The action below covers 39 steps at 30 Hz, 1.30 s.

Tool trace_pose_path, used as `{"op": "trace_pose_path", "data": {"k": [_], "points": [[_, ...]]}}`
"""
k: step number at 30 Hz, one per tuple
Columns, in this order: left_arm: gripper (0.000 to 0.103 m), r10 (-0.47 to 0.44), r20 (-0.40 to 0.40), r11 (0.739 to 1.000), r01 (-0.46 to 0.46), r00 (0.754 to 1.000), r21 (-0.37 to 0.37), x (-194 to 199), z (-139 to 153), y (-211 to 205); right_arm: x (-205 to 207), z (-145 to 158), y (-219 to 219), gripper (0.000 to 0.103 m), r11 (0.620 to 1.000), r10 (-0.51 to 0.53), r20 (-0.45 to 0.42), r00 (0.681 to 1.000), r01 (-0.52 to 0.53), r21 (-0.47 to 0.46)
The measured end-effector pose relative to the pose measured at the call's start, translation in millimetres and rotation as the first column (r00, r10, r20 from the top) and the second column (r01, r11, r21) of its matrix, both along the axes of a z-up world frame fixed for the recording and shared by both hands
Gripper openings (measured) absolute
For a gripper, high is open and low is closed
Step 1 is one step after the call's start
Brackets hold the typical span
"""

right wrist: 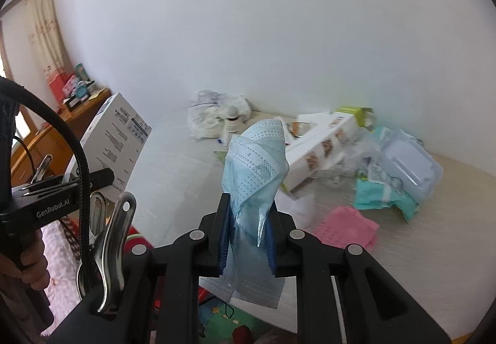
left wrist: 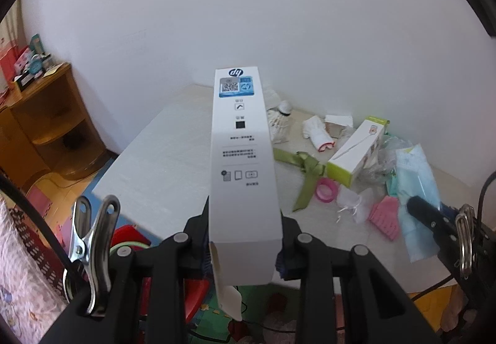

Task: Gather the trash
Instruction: 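Carry the HP box in the left tool and the mask in the right tool to the red bucket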

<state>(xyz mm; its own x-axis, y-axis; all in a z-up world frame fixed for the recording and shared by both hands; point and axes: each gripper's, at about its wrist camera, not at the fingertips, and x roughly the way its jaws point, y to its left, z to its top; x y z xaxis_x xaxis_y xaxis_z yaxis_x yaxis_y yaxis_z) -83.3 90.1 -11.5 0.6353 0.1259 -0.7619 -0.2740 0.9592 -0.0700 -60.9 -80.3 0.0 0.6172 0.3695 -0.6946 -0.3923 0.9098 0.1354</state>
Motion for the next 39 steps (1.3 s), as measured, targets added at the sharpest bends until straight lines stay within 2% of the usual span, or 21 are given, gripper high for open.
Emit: {"op": "trace_pose_path", "data": {"k": [9, 16, 29, 39], "points": [[0.032, 0.111, 0.0, 0.994, -0.111, 0.994, -0.001, -34, 3, 24, -5, -3, 38, 0.02, 0.991, 0.134, -0.011, 0.991, -0.134, -0.005], [0.032, 0.223, -0.004, 0.975, -0.223, 0.975, -0.004, -57, 4, 40, 1, -10, 66, 0.02, 0.966, 0.26, -0.032, 0.965, -0.26, -0.006], [0.032, 0.409, -0.032, 0.912, -0.409, 0.912, 0.003, -98, 6, 55, 5, -19, 109, 0.02, 0.898, 0.439, -0.063, 0.896, -0.44, -0.013], [0.032, 0.5, -0.065, 0.865, -0.501, 0.863, -0.002, -117, -3, 60, -1, -24, 136, 0.02, 0.844, 0.533, -0.073, 0.843, -0.536, -0.026]]}}
